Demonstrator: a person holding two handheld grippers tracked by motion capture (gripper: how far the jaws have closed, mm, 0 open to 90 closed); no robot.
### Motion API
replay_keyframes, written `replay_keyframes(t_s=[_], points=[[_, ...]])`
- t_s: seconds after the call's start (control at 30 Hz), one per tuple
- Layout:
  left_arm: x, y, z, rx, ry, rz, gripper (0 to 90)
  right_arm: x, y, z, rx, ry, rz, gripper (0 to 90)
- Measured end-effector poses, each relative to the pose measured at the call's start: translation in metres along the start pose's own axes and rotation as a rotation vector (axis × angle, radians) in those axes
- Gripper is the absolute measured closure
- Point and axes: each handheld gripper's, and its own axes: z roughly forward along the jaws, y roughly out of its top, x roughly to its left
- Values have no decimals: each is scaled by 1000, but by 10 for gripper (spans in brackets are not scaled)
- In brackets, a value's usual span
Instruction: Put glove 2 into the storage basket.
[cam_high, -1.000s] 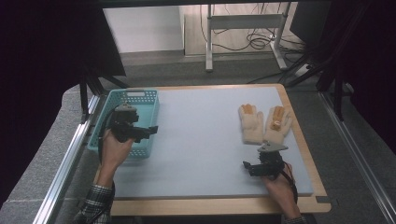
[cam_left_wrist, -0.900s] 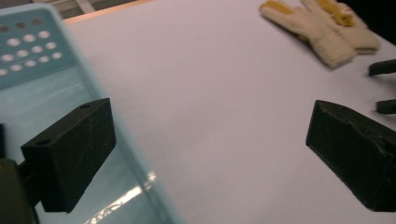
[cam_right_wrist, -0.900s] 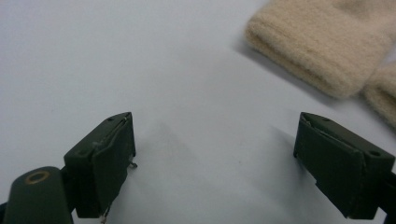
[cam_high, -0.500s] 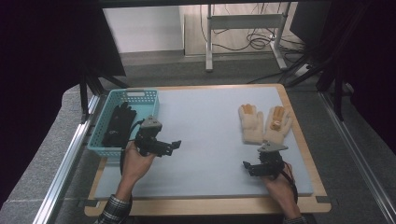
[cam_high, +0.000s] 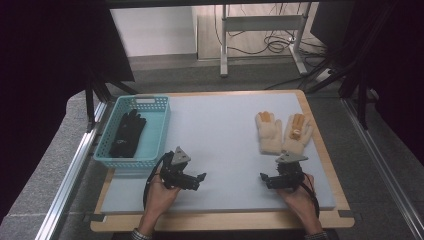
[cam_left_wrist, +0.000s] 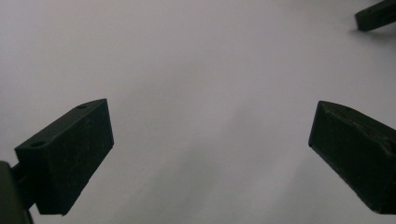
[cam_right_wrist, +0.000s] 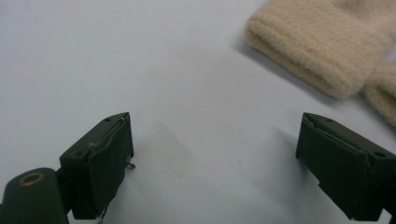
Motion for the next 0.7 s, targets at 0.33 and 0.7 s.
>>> replay_keyframes(t_s=[0.33, 0.7], points=[[7, -28, 15, 90, 46, -37, 8, -1, 0, 0, -3, 8, 1, 113], [10, -37, 22, 99, 31, -65, 12, 0, 0, -2, -9, 9, -2, 154]])
